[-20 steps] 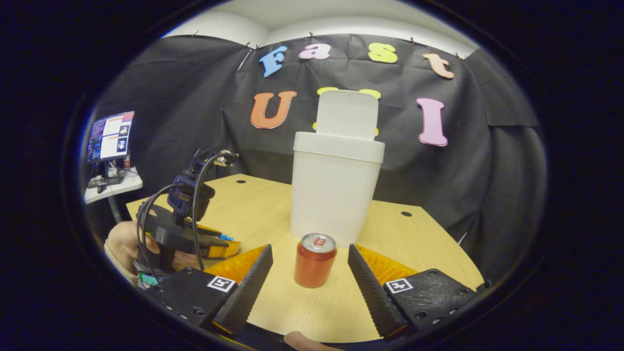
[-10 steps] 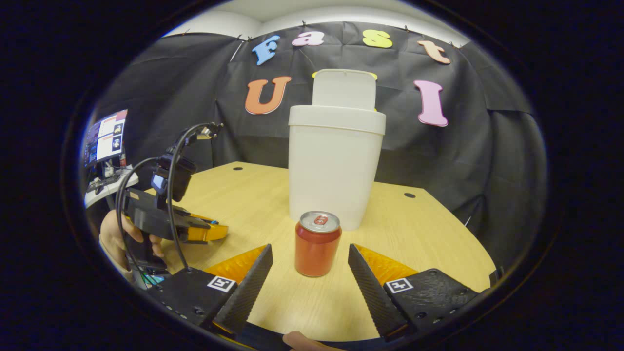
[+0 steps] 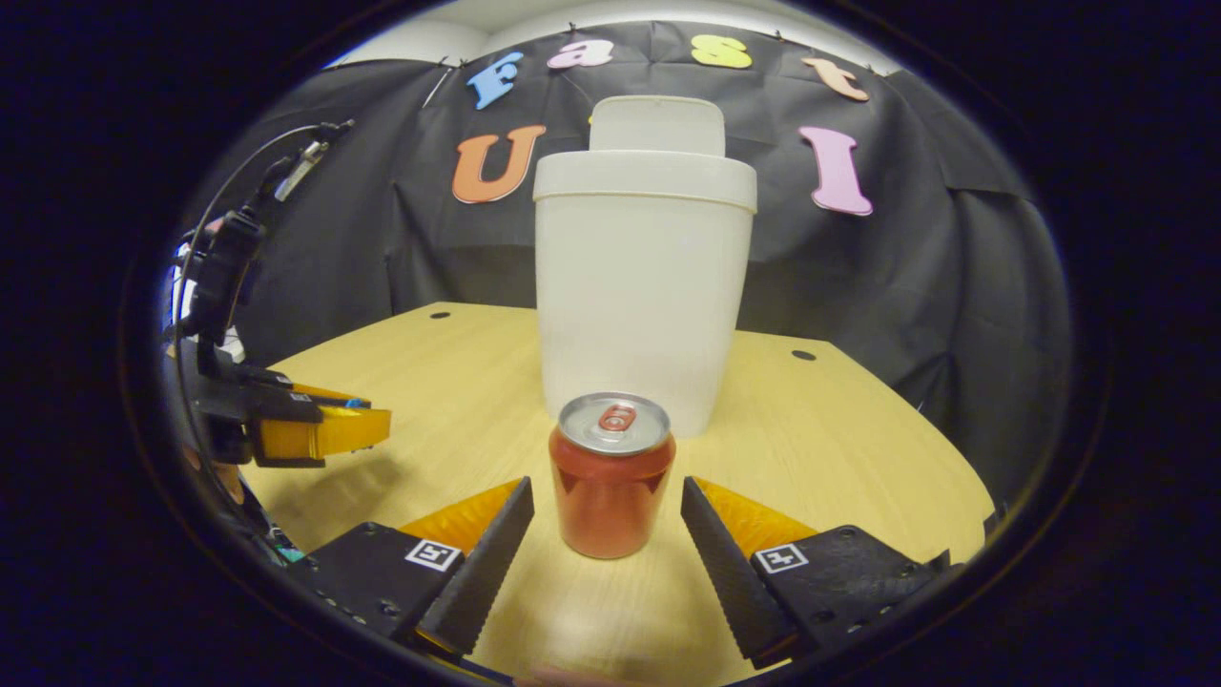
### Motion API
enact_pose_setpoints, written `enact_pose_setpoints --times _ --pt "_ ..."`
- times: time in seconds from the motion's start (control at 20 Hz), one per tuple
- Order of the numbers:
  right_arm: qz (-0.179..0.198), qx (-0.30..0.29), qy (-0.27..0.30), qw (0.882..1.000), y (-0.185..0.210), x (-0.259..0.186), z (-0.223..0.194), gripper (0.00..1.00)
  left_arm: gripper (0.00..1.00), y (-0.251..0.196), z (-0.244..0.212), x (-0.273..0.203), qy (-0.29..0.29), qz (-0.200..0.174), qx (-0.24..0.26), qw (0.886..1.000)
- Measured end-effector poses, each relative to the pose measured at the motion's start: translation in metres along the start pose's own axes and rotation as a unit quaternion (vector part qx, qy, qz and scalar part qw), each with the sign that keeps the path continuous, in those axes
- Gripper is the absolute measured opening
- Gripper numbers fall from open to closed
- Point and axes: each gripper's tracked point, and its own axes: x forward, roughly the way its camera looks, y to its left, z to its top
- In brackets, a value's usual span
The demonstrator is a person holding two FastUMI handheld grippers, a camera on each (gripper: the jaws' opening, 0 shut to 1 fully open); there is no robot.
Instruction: Press the lid of the desktop garbage bin to open it, pick up the crumpled paper on the desktop and throw it into the bin, then pick up the pop can on the desktop and drop it into the bin, and finally close the garbage bin lid.
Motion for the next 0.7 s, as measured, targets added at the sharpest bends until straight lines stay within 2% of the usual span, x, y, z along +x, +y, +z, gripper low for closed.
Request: enact_pose_setpoints --times 0.1,0.2,0.25,0.3,0.55,0.7 --pt "0.01 0.012 0.001 1.0 0.005 0.006 0.002 0.99 0.35 0.002 0.005 -0.002 -0.008 0.011 -0.002 1.0" --pt "0.025 0.03 0.008 0.999 0.011 0.008 0.003 0.95 0.36 0.008 0.01 -0.006 -0.018 0.021 -0.005 1.0" --pt "0.027 0.034 0.006 0.999 0.01 0.008 0.003 0.88 0.36 0.009 0.012 -0.01 -0.021 0.026 -0.006 0.999" --pt "0.023 0.03 0.009 0.999 0.008 0.011 0.004 0.85 0.36 0.009 0.015 -0.015 -0.025 0.03 -0.004 0.999" --pt "0.015 0.034 0.001 0.999 -0.004 0.01 0.019 0.8 0.36 0.012 0.031 -0.038 -0.054 0.06 -0.014 0.997" --pt "0.036 0.06 -0.011 0.998 -0.008 -0.008 0.04 0.78 0.36 0.014 0.042 -0.048 -0.064 0.073 -0.019 0.995"
